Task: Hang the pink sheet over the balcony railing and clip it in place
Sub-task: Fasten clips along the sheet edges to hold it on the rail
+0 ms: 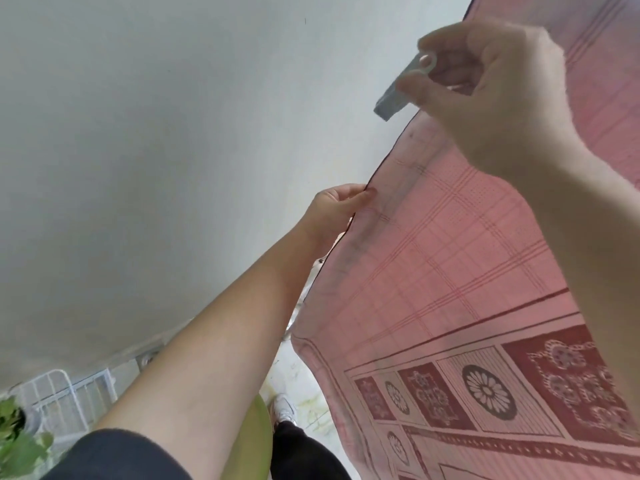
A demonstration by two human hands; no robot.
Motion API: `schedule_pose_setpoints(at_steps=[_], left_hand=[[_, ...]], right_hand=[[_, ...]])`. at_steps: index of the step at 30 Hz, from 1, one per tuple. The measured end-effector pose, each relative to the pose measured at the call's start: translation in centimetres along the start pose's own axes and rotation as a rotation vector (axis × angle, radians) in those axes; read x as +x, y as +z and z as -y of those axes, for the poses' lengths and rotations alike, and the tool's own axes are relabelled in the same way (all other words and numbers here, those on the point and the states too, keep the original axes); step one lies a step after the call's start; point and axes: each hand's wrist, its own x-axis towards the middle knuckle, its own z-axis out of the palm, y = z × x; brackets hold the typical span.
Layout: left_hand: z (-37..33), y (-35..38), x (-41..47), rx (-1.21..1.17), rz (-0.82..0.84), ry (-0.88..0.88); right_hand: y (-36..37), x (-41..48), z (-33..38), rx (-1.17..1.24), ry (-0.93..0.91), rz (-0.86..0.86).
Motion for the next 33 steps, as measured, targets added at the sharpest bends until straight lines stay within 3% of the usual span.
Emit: schedule_pose_setpoints(at_steps=[7,12,17,24,33], left_hand=[[-1.1,1.2,-0.1,-0.127,0.029,-0.001],[-1.3,1.4,0.2,-0.190,-0.011,0.011],[-1.4,0.9,0.2,-0.176,-0.007,0.019],[-1.4,0.6,0.4,-0.147,-0.010,0.007],[-1.6,0.4,0.7,-0.066,-0.043,0.022]], right_hand=[[0.1,6.4,1.5,-0.525,-0.006,0.518],[1.8,8.4,0.4,-0.617,0.004,0.799],[2.9,8.8,-0.2,-0.559,-0.031,0.859],[4.5,9.6,0.5,-0.537,-0.124,0.817],[5.7,9.6,-0.4,-0.790,-0.093,0.944]])
